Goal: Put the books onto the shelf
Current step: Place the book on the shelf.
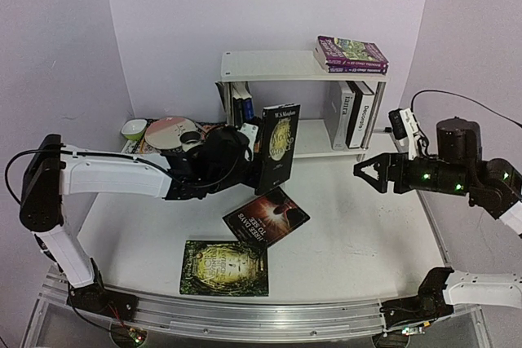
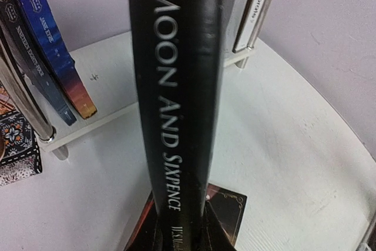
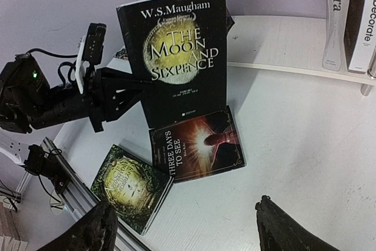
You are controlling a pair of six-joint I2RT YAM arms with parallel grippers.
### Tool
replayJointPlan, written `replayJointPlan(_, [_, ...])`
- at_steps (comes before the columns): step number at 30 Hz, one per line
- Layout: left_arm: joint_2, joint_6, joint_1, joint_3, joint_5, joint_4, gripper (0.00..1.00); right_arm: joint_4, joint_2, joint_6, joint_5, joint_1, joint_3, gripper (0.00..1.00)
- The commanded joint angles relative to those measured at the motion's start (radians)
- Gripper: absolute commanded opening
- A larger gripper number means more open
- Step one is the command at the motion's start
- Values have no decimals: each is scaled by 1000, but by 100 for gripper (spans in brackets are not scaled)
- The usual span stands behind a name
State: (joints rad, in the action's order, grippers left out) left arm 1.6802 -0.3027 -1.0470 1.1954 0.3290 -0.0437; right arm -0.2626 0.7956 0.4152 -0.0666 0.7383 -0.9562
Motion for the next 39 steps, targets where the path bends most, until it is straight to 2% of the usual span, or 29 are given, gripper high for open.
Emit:
replayJointPlan(1, [58, 0, 1, 170, 173, -153, 0, -11, -31, -25, 21, 1, 10, 82])
replayJointPlan(15, [353, -27, 1, 467, 425, -154, 0, -32, -132, -29, 42, 1, 46, 82])
replayJointPlan(20, [427, 8, 1, 564, 474, -156, 0, -46, -164, -26, 61, 1, 63, 82])
replayJointPlan(26, [488, -19, 1, 636, 552, -157, 0, -51, -167, -22, 62, 2, 71, 82])
replayJointPlan(34, [609, 69, 4, 803, 716, -171, 0, -55, -143, -30, 56, 2, 55, 82])
replayJointPlan(39, [675, 113, 18, 878, 747, -208, 0, -54, -123, -30, 48, 1, 44, 81])
